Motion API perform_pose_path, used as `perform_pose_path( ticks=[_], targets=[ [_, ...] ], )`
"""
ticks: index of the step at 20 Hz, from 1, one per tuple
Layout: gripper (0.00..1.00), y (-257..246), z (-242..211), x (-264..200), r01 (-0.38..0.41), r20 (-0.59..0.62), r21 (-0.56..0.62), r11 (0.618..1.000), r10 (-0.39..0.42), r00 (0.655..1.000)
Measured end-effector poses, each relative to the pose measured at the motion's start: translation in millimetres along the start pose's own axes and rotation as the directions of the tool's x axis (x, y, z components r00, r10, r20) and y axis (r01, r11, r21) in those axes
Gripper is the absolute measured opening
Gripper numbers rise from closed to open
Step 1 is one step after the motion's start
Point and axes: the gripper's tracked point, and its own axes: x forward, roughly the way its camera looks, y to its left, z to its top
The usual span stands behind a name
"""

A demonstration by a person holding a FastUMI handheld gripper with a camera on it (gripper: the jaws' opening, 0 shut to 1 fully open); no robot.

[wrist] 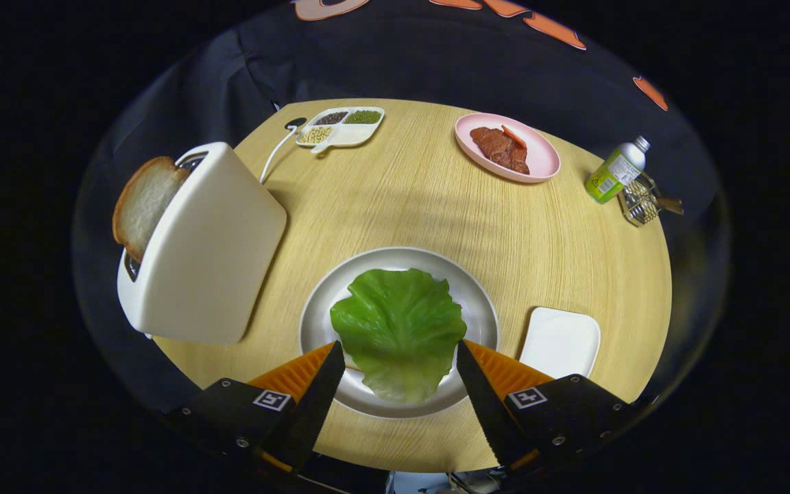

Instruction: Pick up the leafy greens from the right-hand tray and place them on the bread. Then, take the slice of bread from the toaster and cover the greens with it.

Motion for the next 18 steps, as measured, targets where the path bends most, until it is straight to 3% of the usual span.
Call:
perform_pose_path(
  ticks=[5, 11, 18],
  targets=[
    [0.99, 27.1, 35.6, -41.9, -0.005, 0.052, -0.002, 1.000, 0.005, 0.999],
    [0.98, 82.3, 87.2, -90.0, -0.064, 0.134, 0.037, 0.997, 0.058, 0.989],
    [0.99, 140.2, 128.8, -99.2, -0.085, 0.162, 0.040, 0.996, 0.078, 0.984]
  ],
)
